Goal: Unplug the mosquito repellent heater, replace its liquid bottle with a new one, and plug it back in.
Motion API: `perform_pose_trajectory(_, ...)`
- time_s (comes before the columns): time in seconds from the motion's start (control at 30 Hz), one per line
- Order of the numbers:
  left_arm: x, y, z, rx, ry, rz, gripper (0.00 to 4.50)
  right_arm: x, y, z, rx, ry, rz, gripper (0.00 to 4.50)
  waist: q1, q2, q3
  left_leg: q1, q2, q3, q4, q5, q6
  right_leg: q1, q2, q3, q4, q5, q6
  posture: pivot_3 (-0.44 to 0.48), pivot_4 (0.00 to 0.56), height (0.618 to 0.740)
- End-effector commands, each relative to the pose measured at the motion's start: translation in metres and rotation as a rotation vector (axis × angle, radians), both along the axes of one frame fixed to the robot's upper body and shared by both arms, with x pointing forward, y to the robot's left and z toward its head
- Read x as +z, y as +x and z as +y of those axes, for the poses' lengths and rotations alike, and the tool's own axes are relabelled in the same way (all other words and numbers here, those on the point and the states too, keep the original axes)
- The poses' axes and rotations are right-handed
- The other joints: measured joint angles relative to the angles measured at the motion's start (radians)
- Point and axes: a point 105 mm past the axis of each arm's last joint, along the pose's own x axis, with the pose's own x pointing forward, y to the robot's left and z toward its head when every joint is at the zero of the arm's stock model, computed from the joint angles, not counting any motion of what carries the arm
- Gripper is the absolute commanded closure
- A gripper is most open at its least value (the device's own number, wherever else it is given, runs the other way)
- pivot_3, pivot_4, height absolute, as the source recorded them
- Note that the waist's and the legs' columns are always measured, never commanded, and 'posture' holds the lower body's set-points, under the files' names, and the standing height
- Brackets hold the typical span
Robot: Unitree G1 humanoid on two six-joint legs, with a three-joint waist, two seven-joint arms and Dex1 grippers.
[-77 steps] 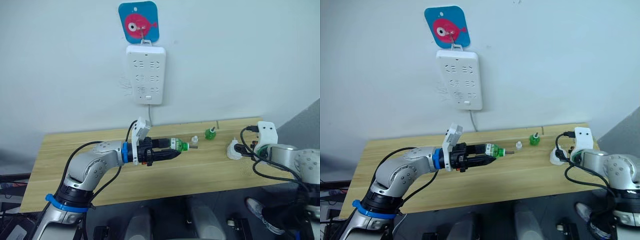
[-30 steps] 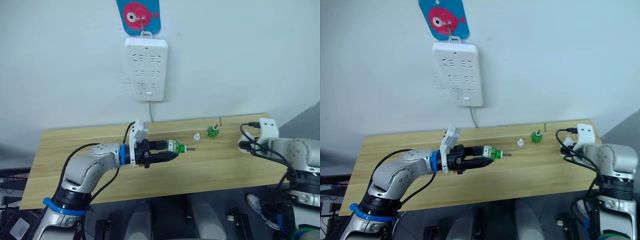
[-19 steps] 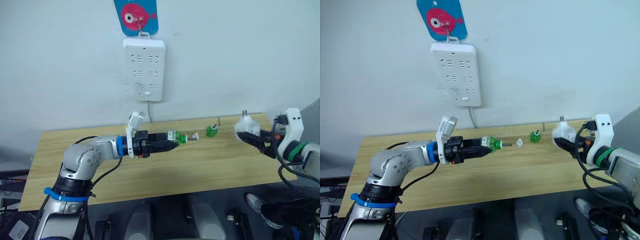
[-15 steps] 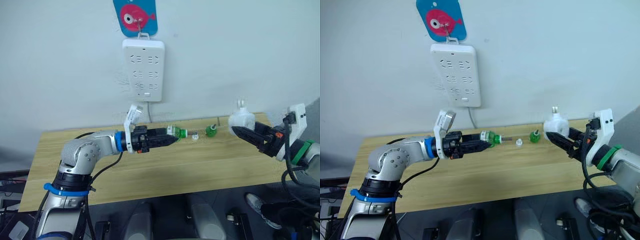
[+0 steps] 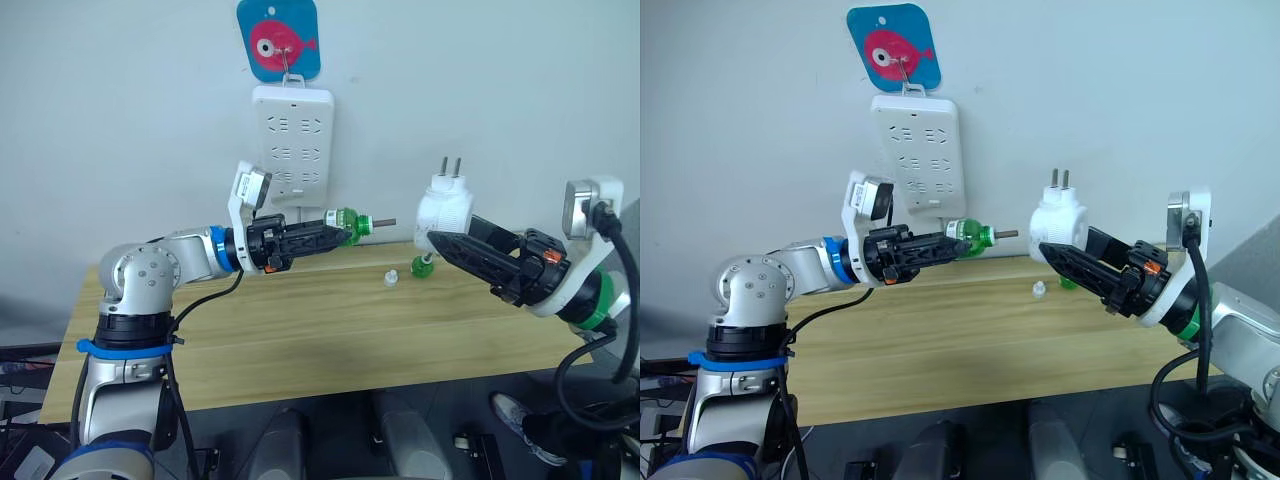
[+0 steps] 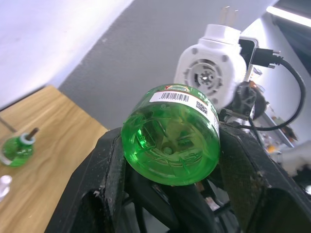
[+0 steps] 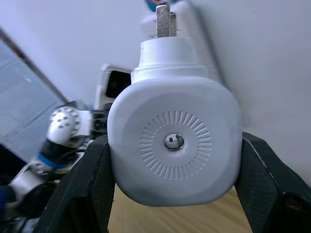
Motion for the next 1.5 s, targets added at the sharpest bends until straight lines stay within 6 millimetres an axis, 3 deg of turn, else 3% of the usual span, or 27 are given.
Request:
perform_pose_trajectory(0.03,0.017,-0.010,0.002,-0.048,-0.016,-0.051,2.06,0.012,-0.011,0.006,0.080,0.047,-0.006,1.55,0.000,-0.001,-0.003,0.000,0.000,0.000,0.000,0.000,0.000,0.000,0.000,0.000,0.000,0.000,0.000,-0.133,0.148,0.740)
perform_pose_trajectory(0.37,0.026,-0.028,0.001,-0.149,0.006,-0.068,2.06,0.015,-0.013,0.014,0.155,0.072,0.039,1.55,0.002,-0.002,-0.008,0.000,0.000,0.000,0.000,0.000,0.000,0.000,0.000,0.000,0.001,0.000,0.000,-0.120,0.149,0.740)
perform_pose_trajectory(1.5,0.017,-0.030,-0.002,-0.165,0.049,-0.089,2.06,0.001,-0.013,0.022,0.188,0.014,0.063,1.55,0.003,-0.002,-0.033,0.002,0.000,0.000,0.002,0.000,0.001,0.001,0.000,0.000,0.002,0.000,-0.001,-0.114,0.146,0.740)
